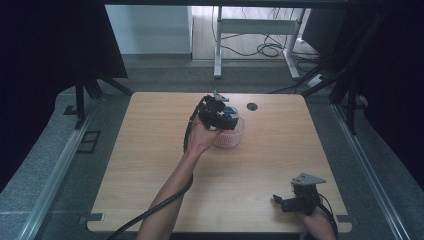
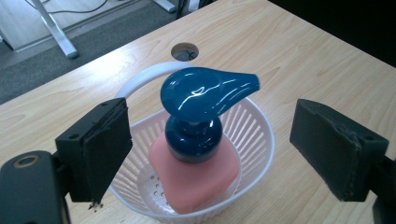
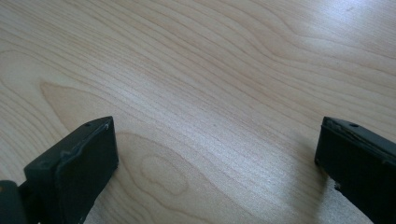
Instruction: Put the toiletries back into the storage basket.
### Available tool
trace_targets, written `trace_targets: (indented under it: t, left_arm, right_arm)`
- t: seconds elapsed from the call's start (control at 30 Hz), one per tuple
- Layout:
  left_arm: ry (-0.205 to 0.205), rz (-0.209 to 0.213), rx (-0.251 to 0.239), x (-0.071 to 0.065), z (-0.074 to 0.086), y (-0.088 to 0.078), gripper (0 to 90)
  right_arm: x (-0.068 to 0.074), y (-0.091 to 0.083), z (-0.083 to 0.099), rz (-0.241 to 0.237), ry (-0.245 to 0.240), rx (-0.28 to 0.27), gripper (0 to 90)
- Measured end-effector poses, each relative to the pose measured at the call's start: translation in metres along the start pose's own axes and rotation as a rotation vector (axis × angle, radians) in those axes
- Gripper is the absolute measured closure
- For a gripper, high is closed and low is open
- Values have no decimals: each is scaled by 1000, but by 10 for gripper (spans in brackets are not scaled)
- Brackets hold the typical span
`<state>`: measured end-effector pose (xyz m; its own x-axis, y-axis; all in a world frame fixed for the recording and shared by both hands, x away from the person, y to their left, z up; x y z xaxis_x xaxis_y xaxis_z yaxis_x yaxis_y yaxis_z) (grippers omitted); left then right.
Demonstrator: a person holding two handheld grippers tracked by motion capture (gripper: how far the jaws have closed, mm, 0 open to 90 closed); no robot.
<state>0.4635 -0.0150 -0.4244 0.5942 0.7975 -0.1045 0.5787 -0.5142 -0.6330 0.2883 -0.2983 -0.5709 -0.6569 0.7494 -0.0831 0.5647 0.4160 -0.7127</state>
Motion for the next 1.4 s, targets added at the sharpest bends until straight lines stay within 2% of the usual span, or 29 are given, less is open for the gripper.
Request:
trace_targets:
  t: [0.5, 1.4]
  left_arm:
    - [58, -19, 2, -5, 3, -15, 123]
    - [69, -8, -14, -10, 18, -42, 123]
  right_arm:
    - [0, 0, 0, -1, 3, 1, 0]
    - [0, 0, 0, 1, -4, 2, 0]
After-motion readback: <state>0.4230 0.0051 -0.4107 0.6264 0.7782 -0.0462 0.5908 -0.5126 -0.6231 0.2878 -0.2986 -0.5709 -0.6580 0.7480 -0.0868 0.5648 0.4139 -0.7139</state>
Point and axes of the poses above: each handheld gripper's, and its own axes: y roughly forward along the jaws, z roughly out of its underside, x roughly to its left, the point moved 4 cm from there along y, roughly forward along the jaws, and after that the axes turned 7 degrees about -y, right-handed, at the moved point
